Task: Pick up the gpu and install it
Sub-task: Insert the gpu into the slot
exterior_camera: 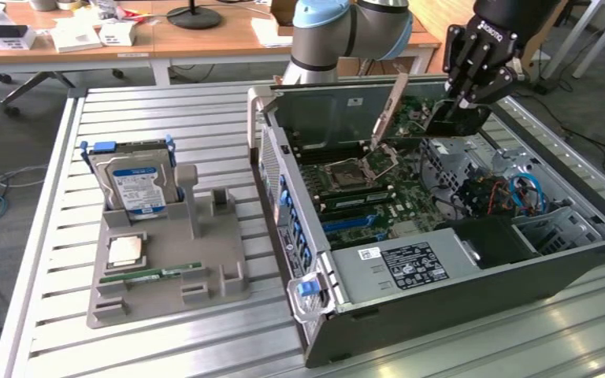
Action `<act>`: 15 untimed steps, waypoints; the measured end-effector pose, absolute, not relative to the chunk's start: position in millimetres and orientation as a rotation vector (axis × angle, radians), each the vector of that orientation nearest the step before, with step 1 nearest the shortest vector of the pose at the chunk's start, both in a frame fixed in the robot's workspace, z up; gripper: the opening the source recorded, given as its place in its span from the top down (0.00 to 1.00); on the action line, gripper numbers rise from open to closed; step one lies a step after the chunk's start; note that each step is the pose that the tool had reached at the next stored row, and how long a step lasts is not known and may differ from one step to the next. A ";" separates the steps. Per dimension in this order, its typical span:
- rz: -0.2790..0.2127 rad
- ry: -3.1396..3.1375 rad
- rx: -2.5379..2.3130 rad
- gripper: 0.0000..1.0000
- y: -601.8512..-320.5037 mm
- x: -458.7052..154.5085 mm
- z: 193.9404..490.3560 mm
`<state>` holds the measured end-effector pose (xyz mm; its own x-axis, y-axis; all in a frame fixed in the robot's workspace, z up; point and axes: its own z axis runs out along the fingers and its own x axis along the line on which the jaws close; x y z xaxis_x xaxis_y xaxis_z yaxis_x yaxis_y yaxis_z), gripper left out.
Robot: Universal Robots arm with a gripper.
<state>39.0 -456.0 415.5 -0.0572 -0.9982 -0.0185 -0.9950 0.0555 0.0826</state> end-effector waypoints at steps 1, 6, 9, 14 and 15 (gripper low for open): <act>-0.112 -2.250 2.128 0.74 -455.9 38.8 415.3; -0.067 -2.264 2.159 0.74 -455.9 36.8 413.3; -0.049 -2.272 2.169 0.74 -455.9 32.4 411.9; -0.047 -2.273 2.170 0.74 -455.9 24.0 409.4; -0.047 -2.273 2.171 0.74 -455.9 21.7 409.0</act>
<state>21.7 -455.9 409.0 -0.0462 -0.9987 -0.0217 -0.9987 0.0457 0.0206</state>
